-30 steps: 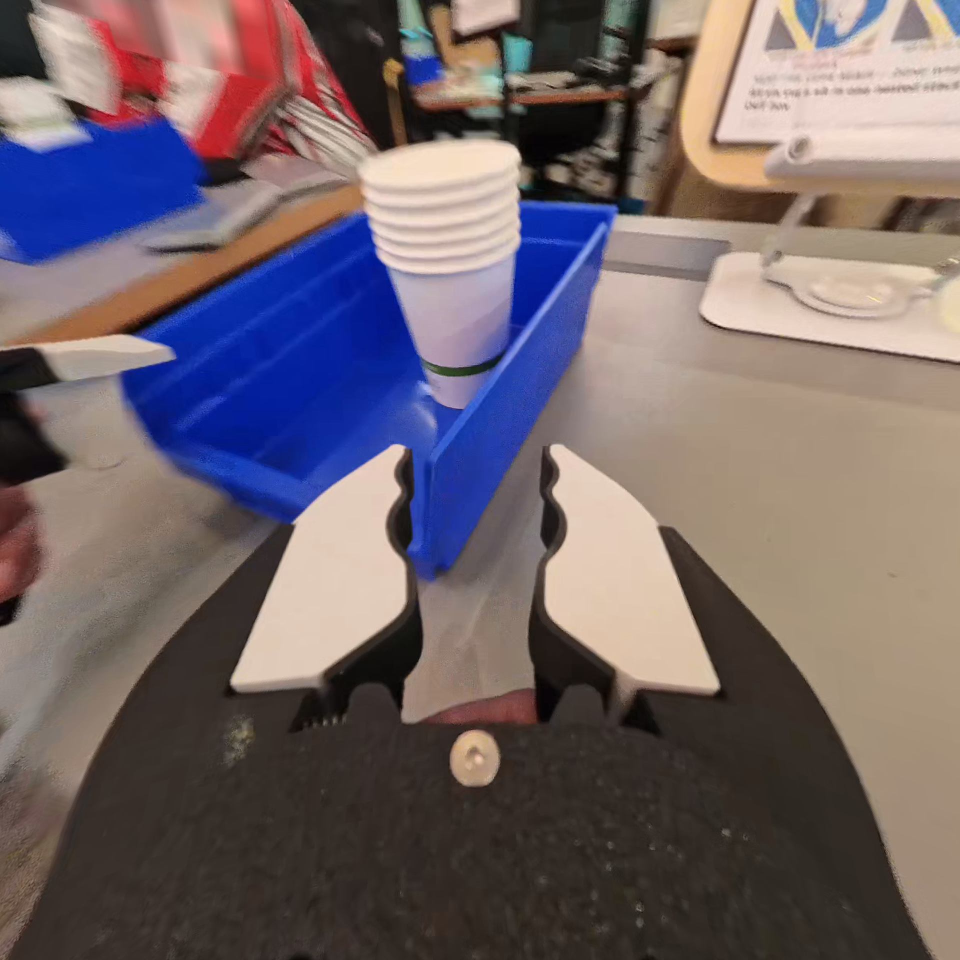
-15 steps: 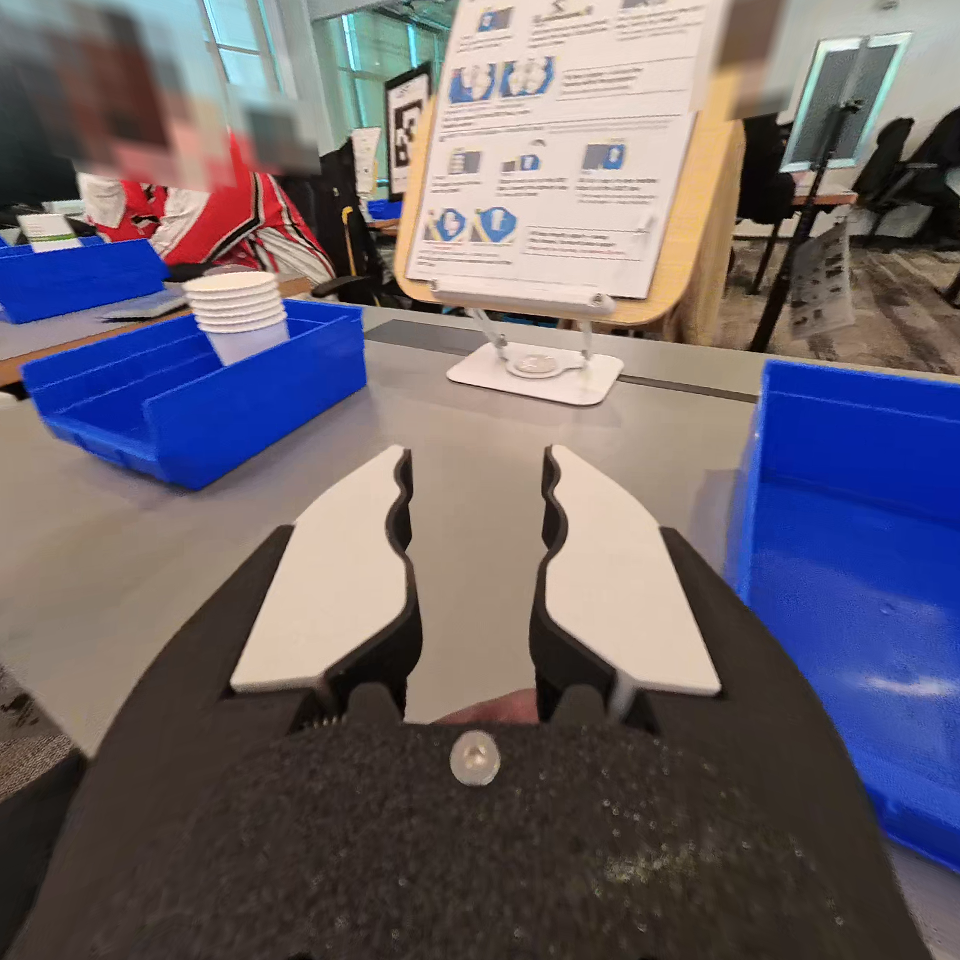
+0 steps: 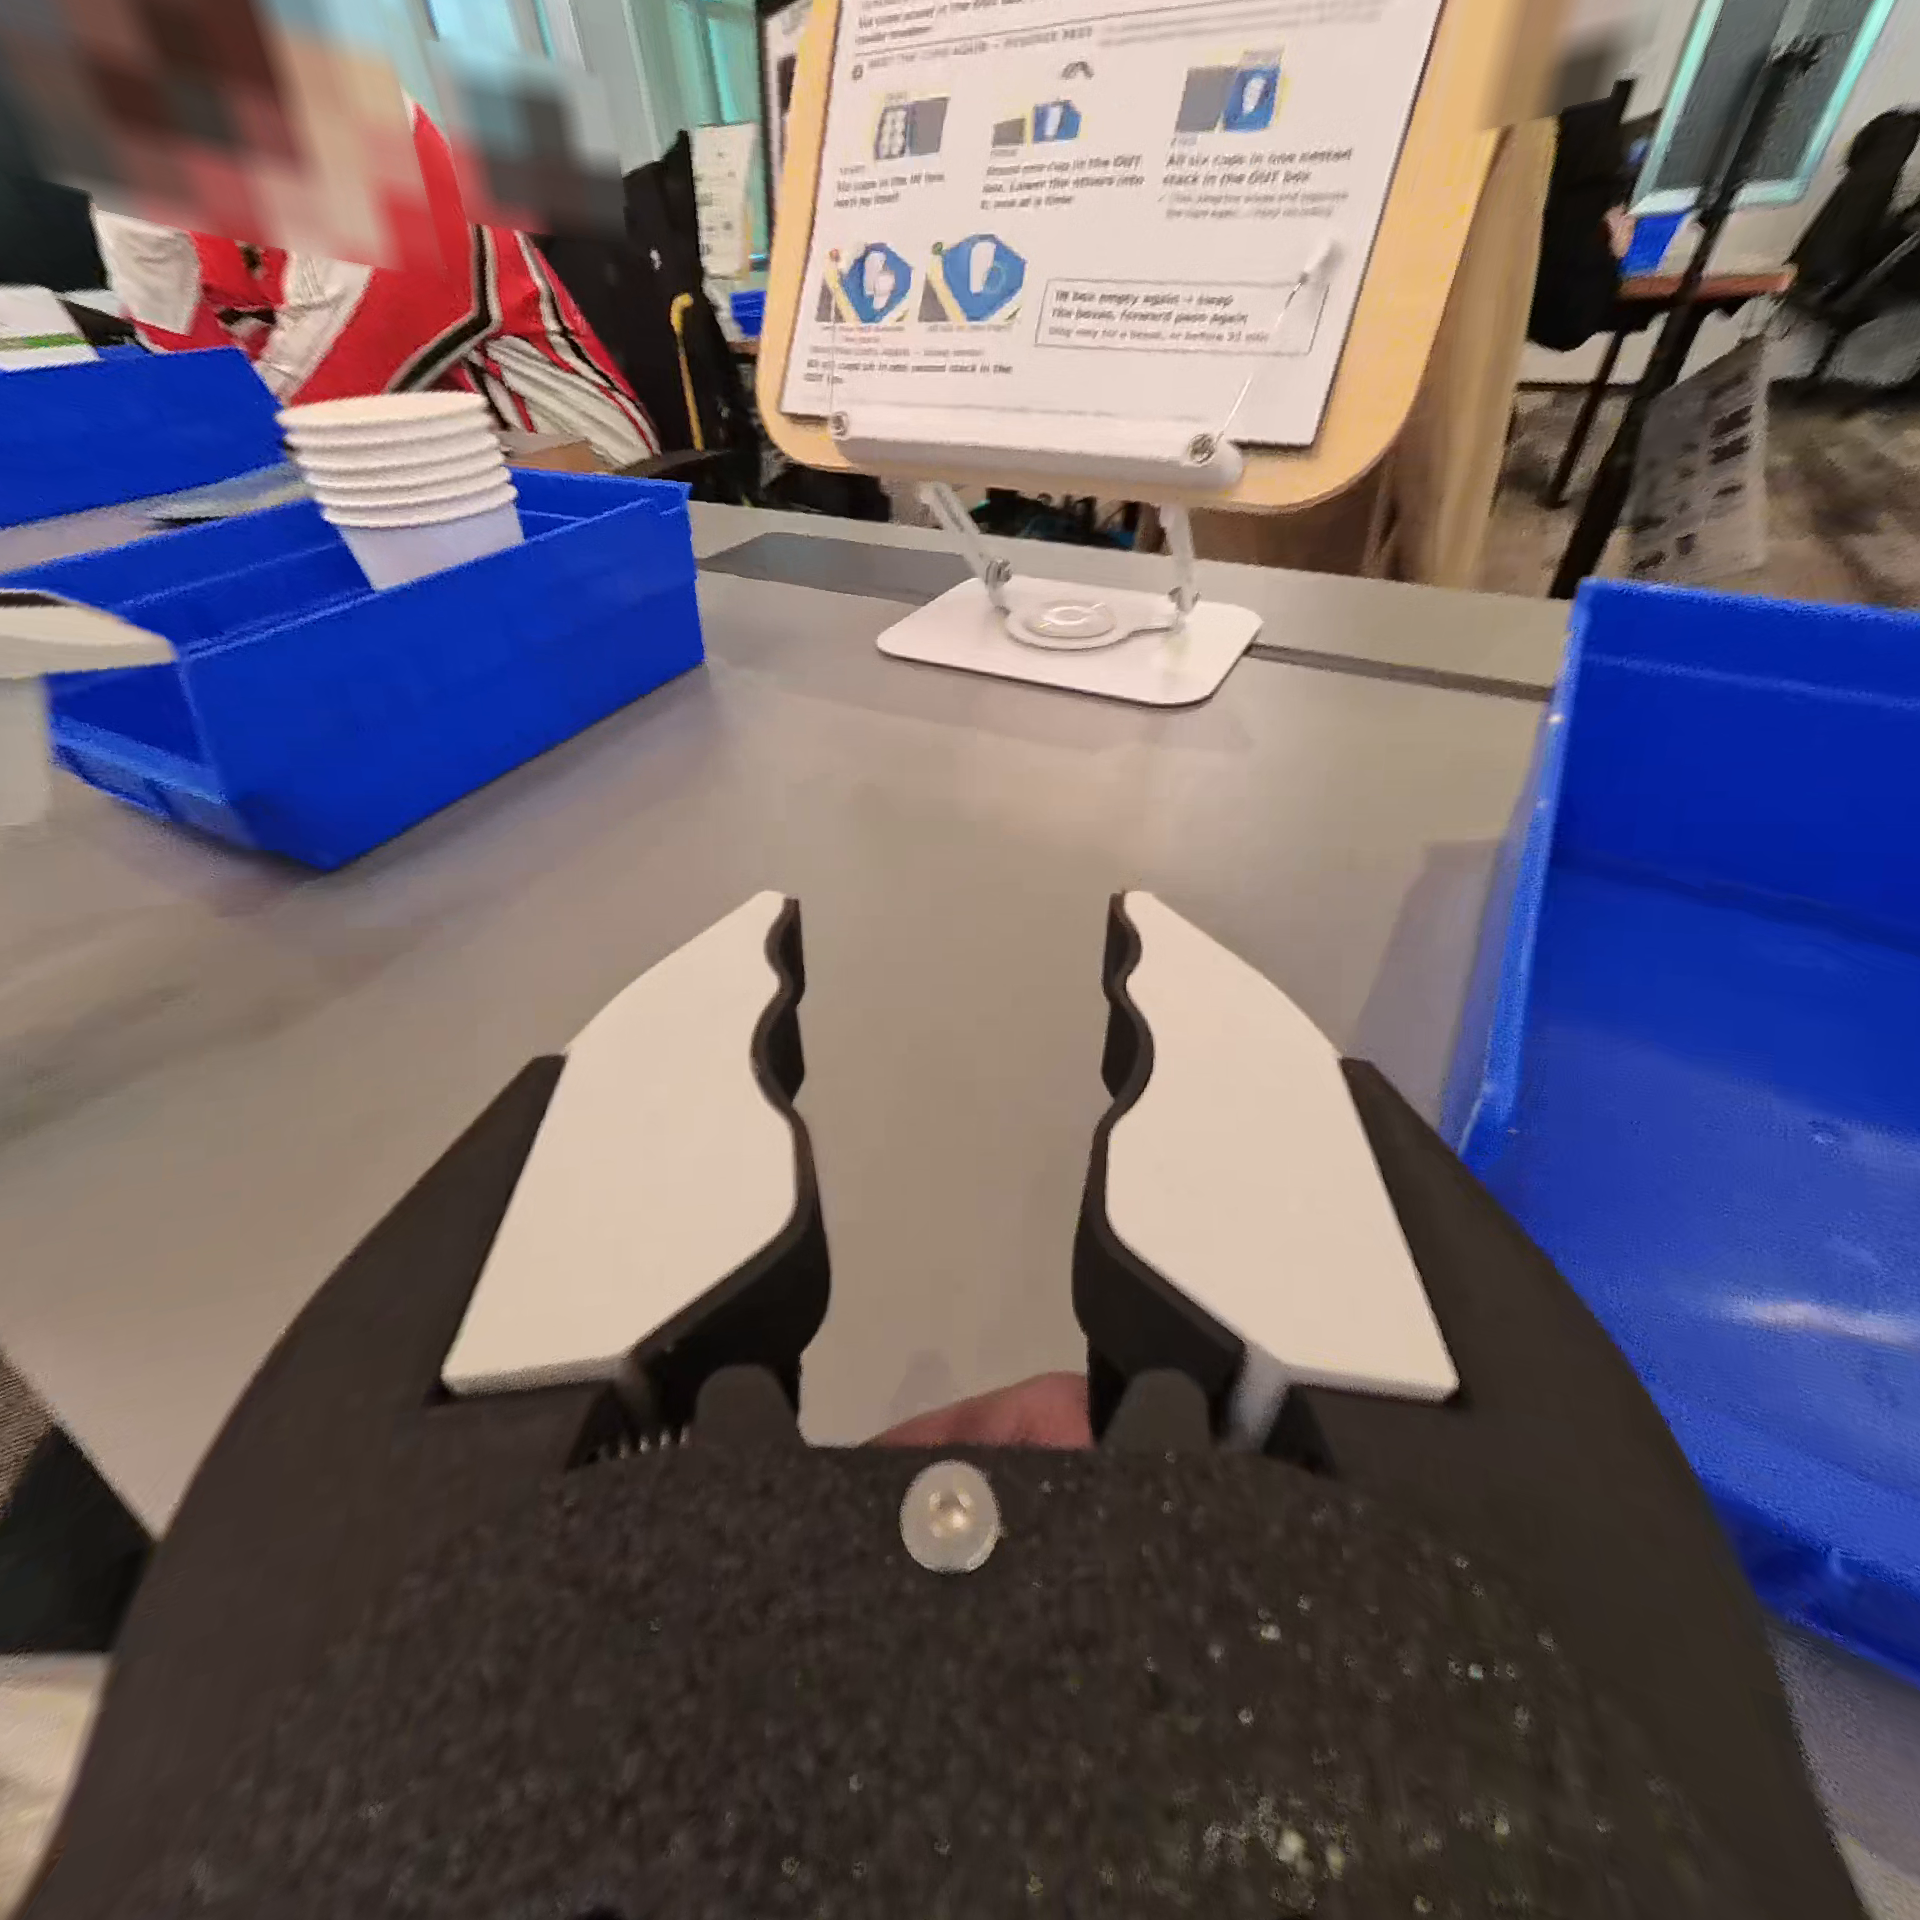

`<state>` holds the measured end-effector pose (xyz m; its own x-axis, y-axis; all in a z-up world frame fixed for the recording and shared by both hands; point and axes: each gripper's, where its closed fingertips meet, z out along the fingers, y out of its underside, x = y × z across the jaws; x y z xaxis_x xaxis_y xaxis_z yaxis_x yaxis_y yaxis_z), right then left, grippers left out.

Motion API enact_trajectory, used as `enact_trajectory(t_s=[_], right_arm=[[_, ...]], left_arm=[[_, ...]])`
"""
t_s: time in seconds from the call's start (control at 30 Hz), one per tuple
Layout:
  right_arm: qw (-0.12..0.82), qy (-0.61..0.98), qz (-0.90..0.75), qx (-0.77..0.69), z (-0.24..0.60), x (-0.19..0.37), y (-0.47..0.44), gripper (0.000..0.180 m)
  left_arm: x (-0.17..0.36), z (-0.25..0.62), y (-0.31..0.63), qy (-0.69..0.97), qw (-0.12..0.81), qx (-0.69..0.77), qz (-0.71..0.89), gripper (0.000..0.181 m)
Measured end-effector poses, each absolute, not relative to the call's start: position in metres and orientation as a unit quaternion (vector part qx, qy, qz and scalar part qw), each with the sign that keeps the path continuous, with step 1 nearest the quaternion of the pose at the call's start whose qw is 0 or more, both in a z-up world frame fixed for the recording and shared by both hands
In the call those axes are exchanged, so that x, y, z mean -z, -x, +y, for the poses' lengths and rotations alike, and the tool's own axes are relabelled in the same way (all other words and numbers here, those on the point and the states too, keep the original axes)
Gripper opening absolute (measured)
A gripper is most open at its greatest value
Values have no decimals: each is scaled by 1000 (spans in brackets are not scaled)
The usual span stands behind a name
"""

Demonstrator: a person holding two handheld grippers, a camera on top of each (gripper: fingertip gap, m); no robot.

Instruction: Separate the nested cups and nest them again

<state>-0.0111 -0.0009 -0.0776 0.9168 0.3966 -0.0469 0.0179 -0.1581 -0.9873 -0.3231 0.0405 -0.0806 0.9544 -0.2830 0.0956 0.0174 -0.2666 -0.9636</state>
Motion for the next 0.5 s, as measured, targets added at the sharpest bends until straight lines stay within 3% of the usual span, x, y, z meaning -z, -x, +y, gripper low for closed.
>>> enact_trajectory(t_s=[0.5], right_arm=[[641,727,-155,-191,-1,68,15,53]], left_arm=[[88,28,315,789,593,122,106,66]])
